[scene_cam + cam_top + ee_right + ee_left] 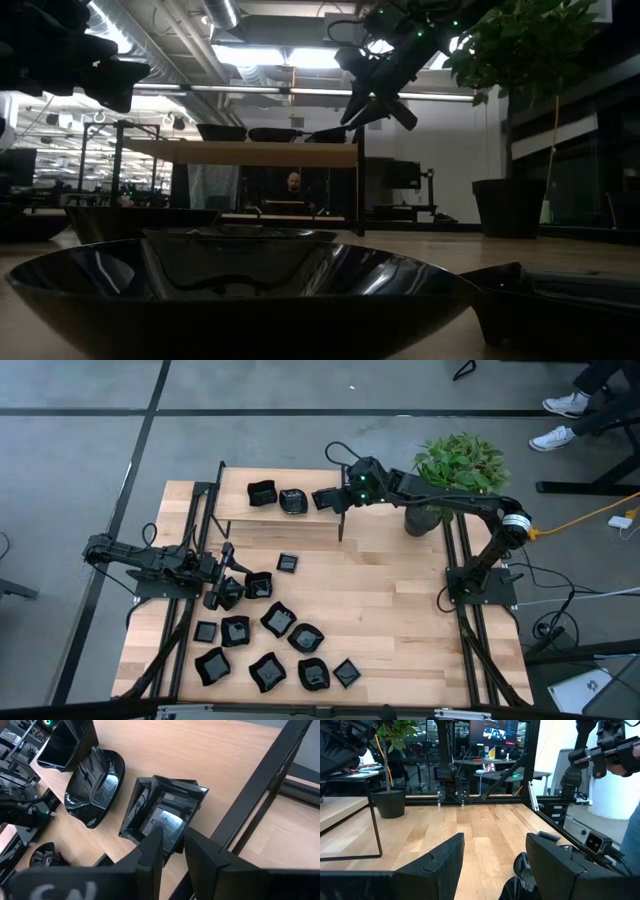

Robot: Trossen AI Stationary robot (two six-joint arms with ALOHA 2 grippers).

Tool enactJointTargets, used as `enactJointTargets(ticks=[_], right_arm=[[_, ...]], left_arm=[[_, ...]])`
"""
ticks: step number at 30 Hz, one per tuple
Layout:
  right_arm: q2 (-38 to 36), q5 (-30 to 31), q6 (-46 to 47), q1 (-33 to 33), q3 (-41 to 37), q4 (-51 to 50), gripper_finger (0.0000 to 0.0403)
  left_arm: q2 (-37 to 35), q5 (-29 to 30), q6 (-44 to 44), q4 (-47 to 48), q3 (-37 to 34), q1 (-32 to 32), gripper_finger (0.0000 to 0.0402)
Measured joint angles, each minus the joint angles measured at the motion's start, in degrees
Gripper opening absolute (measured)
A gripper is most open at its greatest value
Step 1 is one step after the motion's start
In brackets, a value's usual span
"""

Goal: Pick & Place Mini shaped plates
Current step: Stack the square plate on top of the square plates on the shelf

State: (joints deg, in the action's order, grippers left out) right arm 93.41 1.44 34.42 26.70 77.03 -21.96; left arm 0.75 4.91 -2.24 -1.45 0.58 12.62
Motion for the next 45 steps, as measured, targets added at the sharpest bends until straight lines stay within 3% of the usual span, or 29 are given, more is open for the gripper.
enactJointTargets(ticks=[14,21,45], right_arm=[[1.8,-1.2,-0.4,0.5,0.0,2.4,0.0052],[1.7,-1.1,-2.8,0.6,0.0,3.0,0.0006],[1.8,-1.1,-3.4,0.9,1.9,3.2,0.0004]], left_arm=[[0.0,0.0,0.0,0.0,0.0,0.0,0.0208],[0.0,0.0,0.0,0.0,0.0,0.0,0.0208],[0.0,0.0,0.0,0.0,0.0,0.0,0.0207]])
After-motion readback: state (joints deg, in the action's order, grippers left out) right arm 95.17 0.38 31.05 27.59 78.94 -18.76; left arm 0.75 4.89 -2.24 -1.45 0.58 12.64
